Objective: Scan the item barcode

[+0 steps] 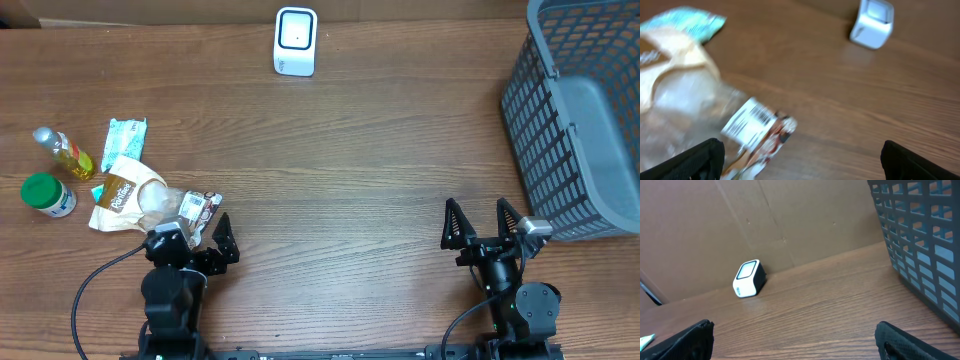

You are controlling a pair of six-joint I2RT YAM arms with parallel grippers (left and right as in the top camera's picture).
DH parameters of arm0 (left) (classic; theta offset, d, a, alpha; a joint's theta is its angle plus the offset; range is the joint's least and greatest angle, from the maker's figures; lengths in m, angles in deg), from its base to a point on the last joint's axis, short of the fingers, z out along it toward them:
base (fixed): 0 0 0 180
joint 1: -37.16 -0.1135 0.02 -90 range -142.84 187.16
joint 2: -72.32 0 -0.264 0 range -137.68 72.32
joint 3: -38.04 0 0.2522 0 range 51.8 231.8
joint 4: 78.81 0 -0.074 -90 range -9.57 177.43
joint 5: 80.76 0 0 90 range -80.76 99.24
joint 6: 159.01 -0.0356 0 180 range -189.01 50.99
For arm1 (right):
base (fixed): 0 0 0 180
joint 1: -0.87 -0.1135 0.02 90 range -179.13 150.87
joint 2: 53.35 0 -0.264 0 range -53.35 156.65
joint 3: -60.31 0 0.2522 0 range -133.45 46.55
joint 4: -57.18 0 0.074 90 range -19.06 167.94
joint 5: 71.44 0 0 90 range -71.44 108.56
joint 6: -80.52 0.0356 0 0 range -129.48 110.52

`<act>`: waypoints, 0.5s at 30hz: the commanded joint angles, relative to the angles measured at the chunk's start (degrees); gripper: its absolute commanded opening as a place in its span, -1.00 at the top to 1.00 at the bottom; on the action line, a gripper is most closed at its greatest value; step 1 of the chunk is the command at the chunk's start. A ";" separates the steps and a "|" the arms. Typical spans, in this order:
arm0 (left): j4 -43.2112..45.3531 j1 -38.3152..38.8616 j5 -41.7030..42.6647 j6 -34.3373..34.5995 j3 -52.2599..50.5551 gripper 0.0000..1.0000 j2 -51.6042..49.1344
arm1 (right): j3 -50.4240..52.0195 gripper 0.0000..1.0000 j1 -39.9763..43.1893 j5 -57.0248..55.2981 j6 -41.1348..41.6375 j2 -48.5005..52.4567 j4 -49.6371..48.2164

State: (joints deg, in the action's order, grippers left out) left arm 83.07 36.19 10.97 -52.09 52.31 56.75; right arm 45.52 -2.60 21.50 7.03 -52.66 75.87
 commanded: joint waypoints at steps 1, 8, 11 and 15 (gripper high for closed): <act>-0.17 1.62 0.20 -4.76 -0.22 -1.00 3.72 | 0.59 -1.00 -0.22 -0.33 0.22 -0.52 -0.33; -0.26 1.79 -0.31 -10.58 -0.22 -0.99 8.85 | 0.59 -1.00 -0.22 -0.35 0.22 -0.52 -0.33; -0.31 1.81 -0.50 -12.57 -0.22 -1.00 11.37 | 0.59 -1.00 -0.22 -0.35 0.22 -0.52 -0.31; -0.31 1.81 -0.70 -16.46 -0.22 -1.00 14.62 | 0.59 -1.00 -0.22 -0.35 0.22 -0.52 -0.31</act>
State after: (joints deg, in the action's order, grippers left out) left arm 83.05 37.63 10.71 -63.58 52.31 69.12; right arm 45.52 -2.60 21.50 7.01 -52.66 75.87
